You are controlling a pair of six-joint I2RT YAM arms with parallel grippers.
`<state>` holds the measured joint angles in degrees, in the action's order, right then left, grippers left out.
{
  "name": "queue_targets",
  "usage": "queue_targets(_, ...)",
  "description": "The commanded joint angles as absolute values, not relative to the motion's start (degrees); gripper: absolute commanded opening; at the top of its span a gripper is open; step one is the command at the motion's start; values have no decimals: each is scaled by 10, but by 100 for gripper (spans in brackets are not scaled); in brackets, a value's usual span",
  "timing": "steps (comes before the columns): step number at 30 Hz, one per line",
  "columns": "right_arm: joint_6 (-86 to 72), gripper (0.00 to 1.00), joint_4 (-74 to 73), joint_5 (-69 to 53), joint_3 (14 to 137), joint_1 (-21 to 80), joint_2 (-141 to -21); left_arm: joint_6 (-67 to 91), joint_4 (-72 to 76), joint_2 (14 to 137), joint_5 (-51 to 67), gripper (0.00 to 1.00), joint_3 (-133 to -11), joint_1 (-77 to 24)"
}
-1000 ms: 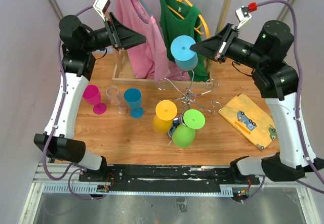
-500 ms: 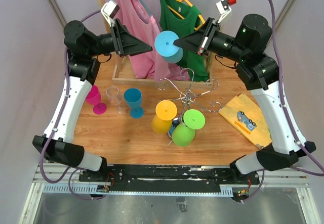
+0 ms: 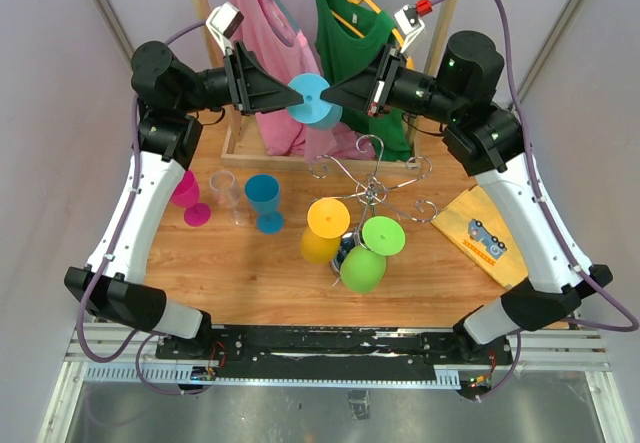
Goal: Take the wine glass off the wine glass rack
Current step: Place the wine glass at the center of the board.
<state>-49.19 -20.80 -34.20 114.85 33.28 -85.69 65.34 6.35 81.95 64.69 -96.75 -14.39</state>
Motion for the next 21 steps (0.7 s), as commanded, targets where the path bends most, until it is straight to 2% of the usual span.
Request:
queue_targets(1,-474,1,-184,-333,1135,344,-852,648,73,815,658,61,-981,-147)
queue_targets(5,-469,1,-184,-329,1124,344,-847,650,77,814,658,40,-981,-147)
queue_targets(11,-463,1,-177,-327,1115,344,-845,652,79,811,664,1,-976,-147)
queue_targets(13,-463,1,-170,-329,1108,344,-843,656,84,810,667,0,-976,-148)
queue_targets(14,-463,4,-169,-330,1104,344,-842,659,87,809,669,0,-976,-149)
queue_targets(18,-455,40,-168,-324,1093,344,-830,636,78,806,681,0,-986,-148)
queue_targets(21,-441,60,-180,-305,1089,342,-811,554,1,804,684,0,-1011,-148)
